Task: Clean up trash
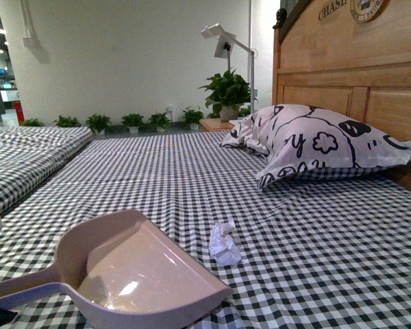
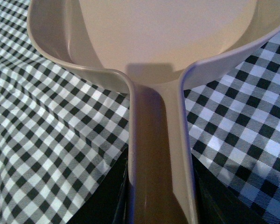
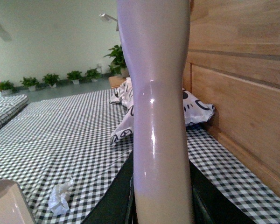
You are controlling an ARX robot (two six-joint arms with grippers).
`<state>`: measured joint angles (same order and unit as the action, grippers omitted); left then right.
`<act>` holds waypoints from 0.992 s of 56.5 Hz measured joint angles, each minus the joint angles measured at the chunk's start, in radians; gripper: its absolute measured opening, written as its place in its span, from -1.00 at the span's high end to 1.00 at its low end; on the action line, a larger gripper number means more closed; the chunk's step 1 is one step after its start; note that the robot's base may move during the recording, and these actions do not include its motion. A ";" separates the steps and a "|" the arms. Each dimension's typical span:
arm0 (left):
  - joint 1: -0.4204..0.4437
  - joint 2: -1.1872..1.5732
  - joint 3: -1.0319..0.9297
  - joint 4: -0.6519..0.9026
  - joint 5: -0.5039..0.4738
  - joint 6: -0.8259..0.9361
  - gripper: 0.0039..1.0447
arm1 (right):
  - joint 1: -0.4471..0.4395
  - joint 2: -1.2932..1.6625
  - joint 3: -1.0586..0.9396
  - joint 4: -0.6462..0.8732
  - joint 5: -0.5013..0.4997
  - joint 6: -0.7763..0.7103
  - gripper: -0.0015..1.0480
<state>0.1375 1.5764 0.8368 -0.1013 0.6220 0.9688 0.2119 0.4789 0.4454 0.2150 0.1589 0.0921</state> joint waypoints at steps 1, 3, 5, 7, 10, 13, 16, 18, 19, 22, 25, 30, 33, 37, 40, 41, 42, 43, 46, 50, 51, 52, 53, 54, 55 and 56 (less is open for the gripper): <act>-0.001 0.001 0.001 -0.002 -0.001 0.002 0.47 | 0.000 0.000 0.000 0.000 0.000 0.000 0.62; -0.002 0.005 0.003 -0.002 -0.004 0.005 0.47 | 0.000 0.000 0.000 0.000 0.000 0.000 0.62; -0.003 0.010 0.005 0.000 -0.006 0.008 0.47 | 0.000 0.000 0.000 0.000 0.000 0.000 0.62; -0.004 0.016 0.008 0.000 -0.009 0.011 0.47 | 0.000 0.000 0.000 0.000 0.000 0.000 0.62; -0.005 0.028 0.011 -0.001 -0.017 0.016 0.47 | 0.000 0.000 0.000 0.000 0.000 0.000 0.62; -0.006 0.038 0.013 -0.003 -0.024 0.022 0.47 | 0.000 0.000 0.000 0.000 0.000 0.000 0.62; -0.006 0.050 0.013 -0.001 -0.032 0.024 0.47 | 0.000 0.000 0.000 0.000 0.000 0.000 0.62; -0.006 0.055 0.014 -0.001 -0.036 0.028 0.47 | 0.000 0.000 0.000 0.000 0.000 0.000 0.62; -0.006 0.056 0.014 -0.002 -0.037 0.029 0.47 | 0.000 0.000 0.000 0.000 0.000 0.000 0.62; -0.006 0.061 0.018 -0.007 -0.039 0.031 0.47 | 0.000 0.000 0.000 0.000 0.000 0.000 0.62; -0.006 0.061 0.019 -0.009 -0.039 0.031 0.47 | 0.000 0.000 0.000 0.000 0.000 0.000 0.62; -0.007 0.061 0.021 -0.010 -0.039 0.032 0.47 | 0.000 0.000 0.000 0.000 0.000 0.000 0.62; -0.007 0.061 0.021 -0.010 -0.040 0.032 0.47 | 0.000 0.000 0.000 0.000 0.000 0.000 0.62; -0.007 0.061 0.021 -0.010 -0.040 0.033 0.47 | 0.000 0.000 0.000 0.000 0.000 0.000 0.62; -0.007 0.061 0.021 -0.010 -0.040 0.033 0.47 | -0.003 0.008 0.010 -0.035 -0.017 -0.010 0.62; -0.007 0.061 0.021 -0.010 -0.040 0.033 0.47 | -0.005 0.013 0.020 -0.065 -0.029 -0.015 0.62; -0.007 0.061 0.021 -0.010 -0.040 0.033 0.47 | -0.010 0.028 0.043 -0.132 -0.051 -0.028 0.62; -0.007 0.061 0.021 -0.010 -0.040 0.033 0.47 | -0.013 0.038 0.055 -0.161 -0.060 -0.035 0.62; -0.007 0.061 0.021 -0.010 -0.042 0.034 0.47 | -0.022 0.116 0.124 -0.290 -0.098 -0.074 0.62; -0.008 0.062 0.021 -0.010 -0.042 0.034 0.47 | -0.026 0.231 0.160 -0.276 -0.108 -0.101 0.62; -0.008 0.062 0.021 -0.010 -0.042 0.034 0.47 | -0.026 0.278 0.170 -0.255 -0.103 -0.116 0.62; -0.008 0.062 0.021 -0.010 -0.042 0.034 0.47 | -0.025 0.300 0.175 -0.241 -0.100 -0.122 0.62; -0.008 0.062 0.021 -0.010 -0.042 0.034 0.47 | -0.019 0.369 0.189 -0.195 -0.089 -0.145 0.62; -0.008 0.062 0.021 -0.010 -0.042 0.034 0.47 | -0.017 0.391 0.194 -0.179 -0.086 -0.151 0.62; -0.008 0.062 0.021 -0.010 -0.042 0.034 0.47 | -0.011 0.437 0.204 -0.141 -0.080 -0.165 0.62; -0.008 0.062 0.021 -0.010 -0.042 0.034 0.47 | -0.009 0.460 0.209 -0.122 -0.077 -0.172 0.62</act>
<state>0.1291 1.6382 0.8581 -0.1112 0.5800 1.0027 0.2031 0.9386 0.6548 0.0929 0.0818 -0.0799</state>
